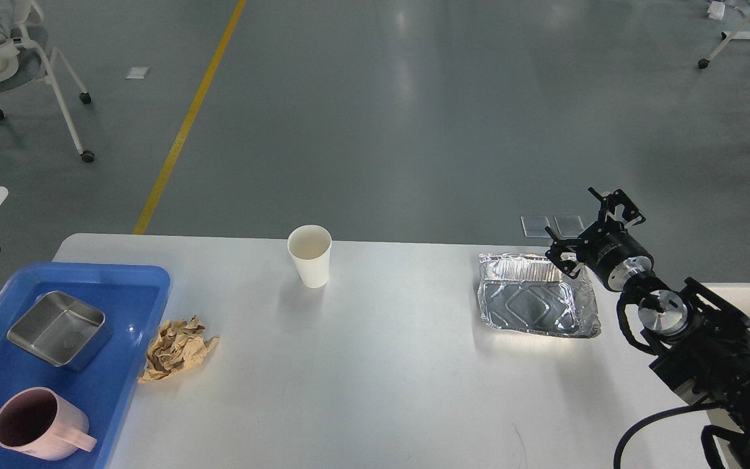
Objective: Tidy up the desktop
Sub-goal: 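Lower the steel tray into the blue bin and release it, then raise the left gripper and move the right gripper outward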
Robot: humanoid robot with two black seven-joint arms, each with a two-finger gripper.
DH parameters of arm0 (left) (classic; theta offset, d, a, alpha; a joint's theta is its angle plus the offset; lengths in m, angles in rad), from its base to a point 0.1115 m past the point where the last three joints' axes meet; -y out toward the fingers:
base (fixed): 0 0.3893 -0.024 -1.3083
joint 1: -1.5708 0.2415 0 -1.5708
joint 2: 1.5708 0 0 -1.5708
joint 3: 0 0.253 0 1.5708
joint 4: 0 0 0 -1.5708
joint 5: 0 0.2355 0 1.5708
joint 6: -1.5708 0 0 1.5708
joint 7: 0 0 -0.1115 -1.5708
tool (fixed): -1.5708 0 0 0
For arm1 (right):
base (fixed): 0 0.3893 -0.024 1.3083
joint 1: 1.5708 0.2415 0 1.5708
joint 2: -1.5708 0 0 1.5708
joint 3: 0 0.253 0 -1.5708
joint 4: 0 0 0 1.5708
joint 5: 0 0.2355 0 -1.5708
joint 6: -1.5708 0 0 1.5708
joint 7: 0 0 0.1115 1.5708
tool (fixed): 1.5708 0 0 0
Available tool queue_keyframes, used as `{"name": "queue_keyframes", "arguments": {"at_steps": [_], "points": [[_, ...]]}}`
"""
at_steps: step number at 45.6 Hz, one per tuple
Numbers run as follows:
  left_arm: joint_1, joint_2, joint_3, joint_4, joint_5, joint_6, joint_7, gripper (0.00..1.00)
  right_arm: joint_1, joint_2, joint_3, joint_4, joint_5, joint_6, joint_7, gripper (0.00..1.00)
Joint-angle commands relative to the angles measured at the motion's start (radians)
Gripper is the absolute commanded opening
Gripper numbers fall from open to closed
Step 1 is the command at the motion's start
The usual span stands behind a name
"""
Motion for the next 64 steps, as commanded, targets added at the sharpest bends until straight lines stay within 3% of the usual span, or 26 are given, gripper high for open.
{"name": "queue_keyframes", "arguments": {"at_steps": [1, 8, 21, 27, 34, 41, 45, 55, 58, 64], "points": [[-0.003, -0.010, -0.128, -0.017, -0.036, -0.035, 0.003, 0.96, 0.004, -0.003, 0.002, 0.000, 0.001, 0.010, 0.000, 1.00], [-0.014, -0.024, -0.244, -0.037, -0.035, -0.035, 0.018, 0.96, 0.010, -0.018, 0.015, 0.000, 0.014, 0.020, -0.002, 1.00], [-0.127, -0.097, -0.255, -0.037, -0.039, -0.043, 0.012, 0.97, 0.017, -0.030, 0.045, -0.002, 0.023, 0.056, 0.011, 1.00], [-0.187, -0.142, -0.274, -0.023, -0.067, 0.008, 0.021, 0.96, 0.024, -0.052, 0.043, -0.002, 0.020, 0.068, 0.044, 1.00], [-0.202, -0.220, -0.356, -0.022, -0.124, 0.088, 0.021, 0.96, 0.026, -0.072, 0.037, -0.002, 0.012, 0.068, 0.038, 1.00], [-0.205, -0.346, -0.497, -0.014, -0.191, 0.094, 0.031, 0.96, 0.032, -0.078, 0.031, 0.000, 0.003, 0.070, 0.037, 1.00], [-0.204, -0.392, -0.558, -0.014, -0.203, 0.100, 0.083, 0.96, 0.041, -0.090, 0.017, 0.000, -0.005, 0.068, 0.037, 1.00], [-0.188, -0.505, -0.756, 0.001, -0.395, 0.180, 0.319, 0.97, 0.055, -0.129, -0.029, -0.003, -0.078, 0.060, 0.038, 1.00], [-0.175, -0.527, -0.796, 0.001, -0.447, 0.184, 0.351, 0.97, 0.056, -0.132, -0.054, -0.002, -0.121, 0.062, 0.040, 1.00], [-0.153, -0.537, -0.830, 0.001, -0.475, 0.184, 0.356, 0.97, 0.072, -0.162, -0.118, 0.000, -0.212, 0.065, 0.048, 1.00]]}}
